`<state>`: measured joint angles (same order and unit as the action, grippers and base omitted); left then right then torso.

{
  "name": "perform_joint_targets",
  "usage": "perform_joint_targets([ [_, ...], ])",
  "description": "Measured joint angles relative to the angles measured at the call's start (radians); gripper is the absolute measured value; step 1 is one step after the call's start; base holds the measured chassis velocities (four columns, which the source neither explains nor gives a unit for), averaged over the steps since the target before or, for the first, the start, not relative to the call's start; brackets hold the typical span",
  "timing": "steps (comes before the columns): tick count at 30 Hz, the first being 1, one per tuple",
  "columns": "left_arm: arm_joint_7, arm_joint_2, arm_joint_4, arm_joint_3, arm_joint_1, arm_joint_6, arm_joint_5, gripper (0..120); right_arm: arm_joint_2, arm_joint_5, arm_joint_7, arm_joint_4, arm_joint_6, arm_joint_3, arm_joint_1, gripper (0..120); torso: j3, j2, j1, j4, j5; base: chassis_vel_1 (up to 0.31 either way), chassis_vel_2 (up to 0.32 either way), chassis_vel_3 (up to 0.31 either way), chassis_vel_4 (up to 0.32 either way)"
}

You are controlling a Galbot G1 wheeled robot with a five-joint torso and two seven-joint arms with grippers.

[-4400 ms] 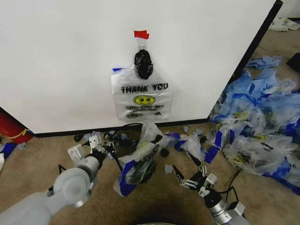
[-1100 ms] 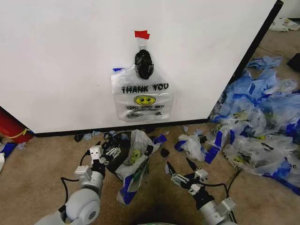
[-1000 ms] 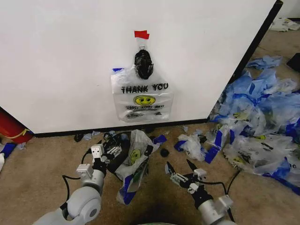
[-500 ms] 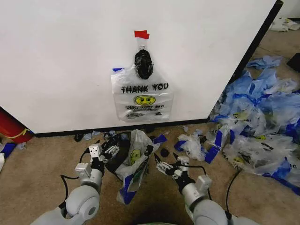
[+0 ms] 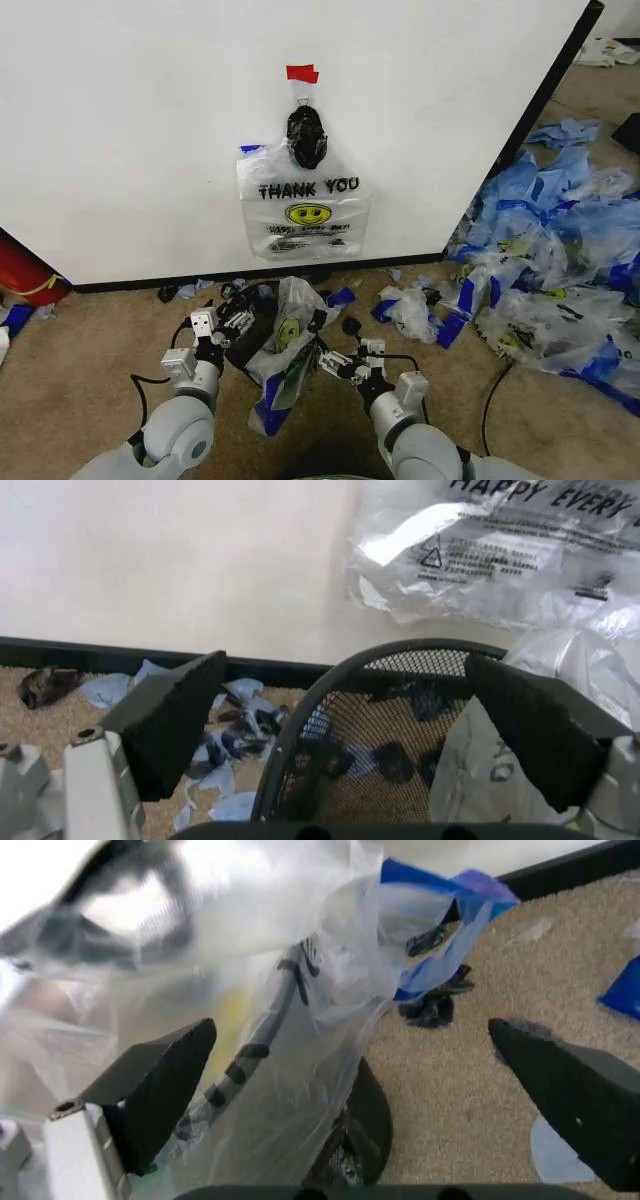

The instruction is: Pick up the garbage bag from the wall and place it over the trash bin.

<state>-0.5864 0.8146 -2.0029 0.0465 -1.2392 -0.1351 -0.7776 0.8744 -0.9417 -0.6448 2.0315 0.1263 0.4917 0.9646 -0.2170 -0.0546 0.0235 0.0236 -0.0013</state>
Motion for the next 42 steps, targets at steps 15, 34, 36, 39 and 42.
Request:
perform_joint_targets([
  [15,0.006,0.007,0.016,-0.003,0.001,-0.015,0.011,94,0.062,-0.007,-0.073,-0.04,-0.035,0.062,-0.069,85,0.0,0.0,0.0,0.0,0.0,0.0,0.0,0.0,0.0],
  [34,0.014,0.021,0.023,-0.005,-0.012,-0.028,0.029,94,0.136,-0.012,-0.088,-0.103,-0.042,0.113,-0.125,39,0.0,0.0,0.0,0.0,0.0001,0.0,0.0,0.0,0.0],
  [36,0.014,0.021,0.023,-0.004,-0.012,-0.029,0.029,94,0.14,-0.012,-0.089,-0.106,-0.041,0.116,-0.131,36,0.0,0.0,0.0,0.0001,0.0,0.0,0.0,0.0,0.0],
  [39,0.014,0.02,0.023,-0.002,-0.015,-0.03,0.03,94,0.149,-0.014,-0.089,-0.11,-0.041,0.121,-0.141,22,0.0,0.0,0.0,0.0,0.0001,0.0,0.0,0.0,0.0],
  [42,0.016,0.02,0.026,-0.001,-0.014,-0.033,0.032,94,0.155,-0.014,-0.091,-0.112,-0.04,0.122,-0.146,11,0.0,0.0,0.0,0.0,0.0,0.0,0.0,0.0,0.0],
])
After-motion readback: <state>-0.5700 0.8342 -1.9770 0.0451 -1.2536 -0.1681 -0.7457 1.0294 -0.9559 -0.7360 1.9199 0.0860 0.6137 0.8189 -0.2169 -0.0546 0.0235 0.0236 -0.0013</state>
